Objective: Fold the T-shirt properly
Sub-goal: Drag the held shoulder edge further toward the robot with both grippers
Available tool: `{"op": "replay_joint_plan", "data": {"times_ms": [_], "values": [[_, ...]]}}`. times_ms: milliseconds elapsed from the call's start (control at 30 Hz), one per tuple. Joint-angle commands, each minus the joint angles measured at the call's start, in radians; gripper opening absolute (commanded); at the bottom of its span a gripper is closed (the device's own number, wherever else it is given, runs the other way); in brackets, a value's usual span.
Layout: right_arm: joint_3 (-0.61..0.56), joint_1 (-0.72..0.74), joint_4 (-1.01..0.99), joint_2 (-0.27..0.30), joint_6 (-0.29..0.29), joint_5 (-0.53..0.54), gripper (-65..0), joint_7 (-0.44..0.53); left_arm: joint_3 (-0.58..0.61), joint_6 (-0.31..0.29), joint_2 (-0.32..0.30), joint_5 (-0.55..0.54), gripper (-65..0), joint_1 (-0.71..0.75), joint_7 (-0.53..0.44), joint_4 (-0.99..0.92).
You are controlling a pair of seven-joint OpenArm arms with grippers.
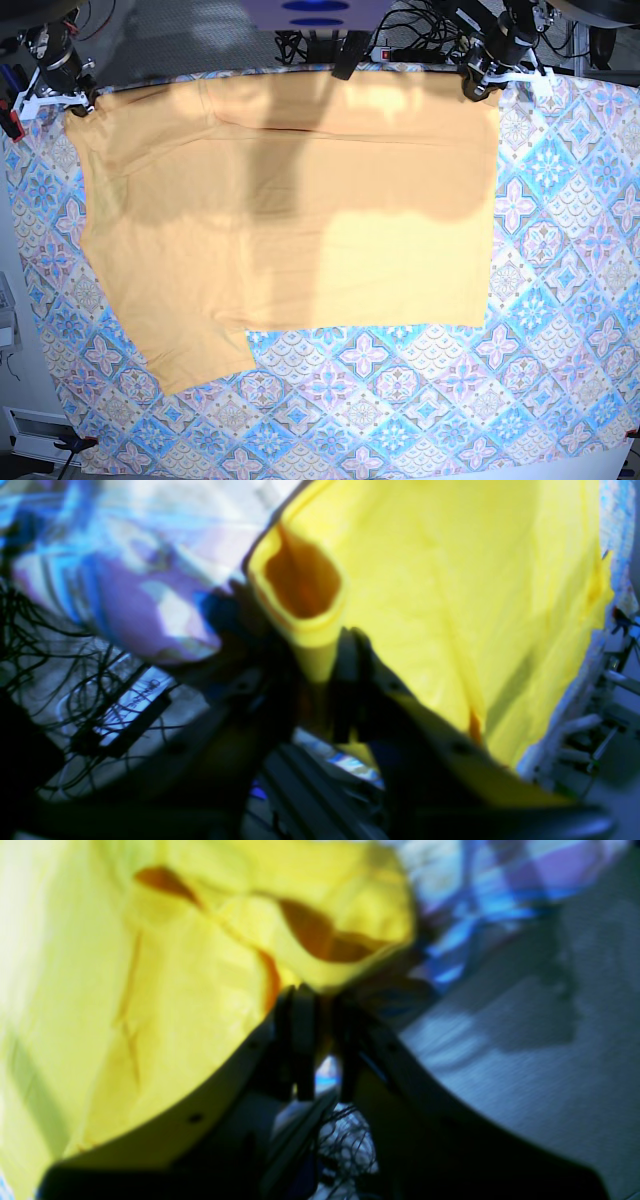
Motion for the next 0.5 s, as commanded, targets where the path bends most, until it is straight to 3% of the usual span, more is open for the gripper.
{"op": "replay_joint_plan", "data": {"times_ms": [0, 100, 300, 467], "values": [[0.008, -0.005, 0.012, 0.018, 0.006, 0.003, -55.5, 0.014, -0.007, 0.024, -0.007, 0.022, -46.4, 0.024, 0.003, 0.006], [0.008, -0.008, 0.007, 0.018, 0.004, 0.003, -52.5, 0.013, -0.007, 0.024, -0.008, 0.022, -42.6, 0.032, 0.035, 0.006], [0.012, -0.010, 0.006, 0.004, 0.004, 0.003, -43.9, 0.013, -0.007, 0.024, -0.008, 0.022, -42.4, 0.036, 0.069, 0.006], [0.093, -0.022, 0.013, -0.025, 0.004, -0.027, -42.6, 0.011, -0.019, 0.024, -0.008, 0.022, -41.8, 0.039, 0.073, 0.006]]}}
